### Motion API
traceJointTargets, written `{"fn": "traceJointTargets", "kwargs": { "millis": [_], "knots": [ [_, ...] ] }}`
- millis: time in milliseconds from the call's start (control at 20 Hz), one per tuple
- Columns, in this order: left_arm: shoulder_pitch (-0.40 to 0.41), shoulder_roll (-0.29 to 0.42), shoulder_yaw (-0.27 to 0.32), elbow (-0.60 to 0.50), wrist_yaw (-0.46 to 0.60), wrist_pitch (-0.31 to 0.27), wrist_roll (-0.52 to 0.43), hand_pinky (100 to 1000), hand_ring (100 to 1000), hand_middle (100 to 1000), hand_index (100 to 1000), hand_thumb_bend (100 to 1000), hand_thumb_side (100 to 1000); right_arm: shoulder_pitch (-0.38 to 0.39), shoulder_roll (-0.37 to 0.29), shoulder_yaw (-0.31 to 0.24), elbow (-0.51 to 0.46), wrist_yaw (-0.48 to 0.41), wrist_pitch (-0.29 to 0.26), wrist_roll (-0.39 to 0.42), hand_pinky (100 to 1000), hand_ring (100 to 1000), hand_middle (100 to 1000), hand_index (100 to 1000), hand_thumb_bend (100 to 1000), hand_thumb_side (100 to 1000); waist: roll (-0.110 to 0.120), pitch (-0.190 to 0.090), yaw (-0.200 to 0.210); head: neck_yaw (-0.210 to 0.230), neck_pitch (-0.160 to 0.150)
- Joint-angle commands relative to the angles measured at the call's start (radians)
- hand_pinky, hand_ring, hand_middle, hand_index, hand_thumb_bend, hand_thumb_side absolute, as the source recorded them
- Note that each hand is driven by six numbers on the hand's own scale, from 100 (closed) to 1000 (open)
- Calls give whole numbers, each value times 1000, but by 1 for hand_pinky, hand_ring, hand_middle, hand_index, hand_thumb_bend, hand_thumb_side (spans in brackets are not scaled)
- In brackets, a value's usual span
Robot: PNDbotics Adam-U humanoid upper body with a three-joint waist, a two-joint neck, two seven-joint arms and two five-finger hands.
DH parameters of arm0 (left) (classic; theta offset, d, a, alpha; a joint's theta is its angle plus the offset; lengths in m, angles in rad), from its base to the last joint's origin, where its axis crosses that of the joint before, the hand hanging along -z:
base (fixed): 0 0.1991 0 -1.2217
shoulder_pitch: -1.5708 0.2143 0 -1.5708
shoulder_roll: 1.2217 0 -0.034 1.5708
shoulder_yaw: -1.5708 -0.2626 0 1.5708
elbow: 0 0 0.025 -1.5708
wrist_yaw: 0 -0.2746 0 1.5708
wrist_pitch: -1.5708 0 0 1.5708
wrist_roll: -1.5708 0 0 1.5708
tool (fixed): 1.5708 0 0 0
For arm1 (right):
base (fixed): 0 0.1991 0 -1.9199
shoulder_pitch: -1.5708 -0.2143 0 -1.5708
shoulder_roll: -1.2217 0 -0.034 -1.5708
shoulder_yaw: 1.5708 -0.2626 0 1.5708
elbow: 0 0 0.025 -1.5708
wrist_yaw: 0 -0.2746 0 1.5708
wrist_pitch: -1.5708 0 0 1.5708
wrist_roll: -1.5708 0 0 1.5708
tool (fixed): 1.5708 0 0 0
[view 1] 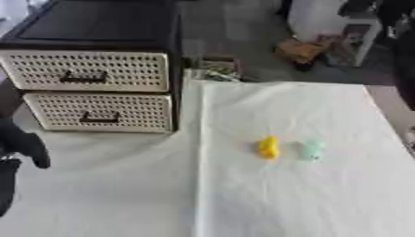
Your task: Pick up objects from table and place into drawer.
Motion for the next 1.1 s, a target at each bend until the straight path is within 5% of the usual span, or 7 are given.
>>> {"fn": "traceJointTargets", "kwargs": {
  "millis": [50, 450, 550, 750, 950, 1000, 1100],
  "knots": [
    [-11, 24, 2, -14, 10, 2, -4, 444, 575, 700, 874, 100, 672, -38, 23, 21, -17, 21, 20, 4, 874, 859, 573, 923, 311, 1000, 1, -14, 2, -13, -11],
    [-5, 25, 3, -14, 4, -3, -7, 443, 574, 699, 873, 100, 672, -43, 36, 23, -17, 35, 36, -3, 865, 846, 562, 920, 329, 1000, 0, -12, 3, -10, -12],
    [3, 27, 5, -14, -3, -9, -7, 443, 573, 699, 873, 100, 672, -36, 19, 3, -17, 52, 44, -4, 849, 831, 518, 906, 430, 1000, -1, -12, 1, 2, -3],
    [16, 28, 7, -14, -28, -13, -6, 439, 570, 698, 871, 100, 672, -27, -47, -57, -17, 125, 78, 36, 831, 790, 432, 867, 471, 1000, -4, -14, -4, 40, 14],
    [13, 41, 35, -14, -113, -18, 17, 427, 561, 688, 872, 100, 668, -15, -105, -91, -17, 155, 102, 116, 830, 790, 403, 868, 499, 1000, -4, -16, -3, 72, 14],
    [8, 55, 60, -14, -159, -30, 31, 387, 512, 637, 863, 100, 551, -9, -118, -98, -17, 162, 100, 136, 830, 793, 395, 868, 513, 1000, -3, -18, 0, 79, 15],
    [4, 66, 80, -14, -243, -47, 78, 387, 512, 637, 863, 100, 551, -4, -129, -110, -17, 171, 95, 163, 830, 793, 395, 868, 513, 1000, -2, -18, 0, 85, 16]
  ]
}}
